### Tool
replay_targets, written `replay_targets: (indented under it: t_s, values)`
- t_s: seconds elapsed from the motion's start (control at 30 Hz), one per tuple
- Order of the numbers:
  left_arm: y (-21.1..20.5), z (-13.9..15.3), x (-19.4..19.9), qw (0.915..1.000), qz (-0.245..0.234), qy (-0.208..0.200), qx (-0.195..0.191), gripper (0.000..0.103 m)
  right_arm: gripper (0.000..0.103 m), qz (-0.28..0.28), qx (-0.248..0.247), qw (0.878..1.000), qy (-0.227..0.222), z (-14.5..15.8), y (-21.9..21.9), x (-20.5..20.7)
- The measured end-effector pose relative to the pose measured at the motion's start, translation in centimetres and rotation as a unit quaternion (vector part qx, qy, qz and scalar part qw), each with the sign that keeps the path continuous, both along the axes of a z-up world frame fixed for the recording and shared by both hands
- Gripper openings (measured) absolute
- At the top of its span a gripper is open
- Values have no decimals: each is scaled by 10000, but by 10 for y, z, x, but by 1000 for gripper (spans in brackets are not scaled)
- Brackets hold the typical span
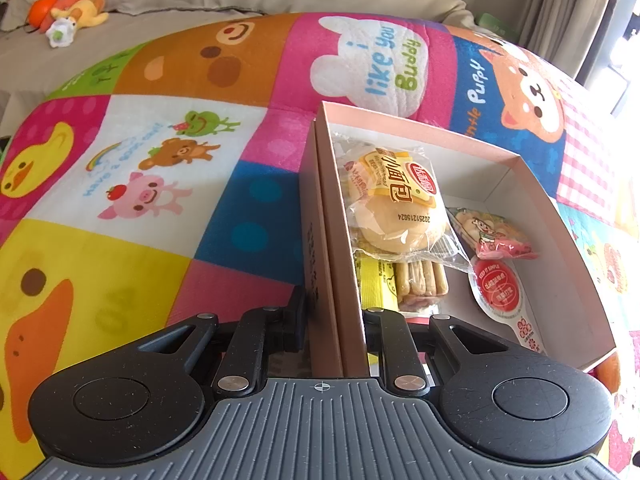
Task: Organize objects
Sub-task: 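Grasp the rice-cracker stick bag with the right tool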
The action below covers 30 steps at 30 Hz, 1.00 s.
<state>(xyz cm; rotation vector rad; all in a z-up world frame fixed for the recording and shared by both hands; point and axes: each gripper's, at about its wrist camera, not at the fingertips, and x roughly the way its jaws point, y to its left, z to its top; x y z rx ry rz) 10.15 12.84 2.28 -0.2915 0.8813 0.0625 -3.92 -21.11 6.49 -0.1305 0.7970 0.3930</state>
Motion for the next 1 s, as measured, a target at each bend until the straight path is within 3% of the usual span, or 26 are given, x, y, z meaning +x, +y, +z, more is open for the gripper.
replay_targets:
  t_s: [0.1, 0.23, 0.3, 0.33, 0.37, 0.53, 0.77, 1.0]
  values:
    - [0, 0, 0, 10000, -7, -3, -6, 20, 84, 440, -168, 9988, 98, -11, 16, -1]
    - [1, 0, 0, 10000, -2, -3, 3, 20, 84, 580, -489, 9969, 194, -29, 30, 2]
    - [0, 0, 0, 10000, -3, -3, 0, 20, 74, 525, -596, 9967, 192, -33, 34, 7]
    - [1, 0, 0, 10000, -4, -3, 1, 20, 61, 485, -627, 9966, 218, -34, 36, 10]
    - [1, 0, 0, 10000, -4, -3, 2, 20, 55, 455, -589, 9968, 275, -35, 36, 14]
    - [1, 0, 0, 10000, -16, -7, -5, 20, 41, -12, -384, 9984, 405, -34, 36, 35]
    - [-1, 0, -1, 10000, -12, -27, -2, 20, 40, -836, 332, 9917, 923, -31, 16, 62]
    - [-1, 0, -1, 10000, -17, -27, -3, 20, 42, -545, 590, 9883, 1294, -27, 31, 44]
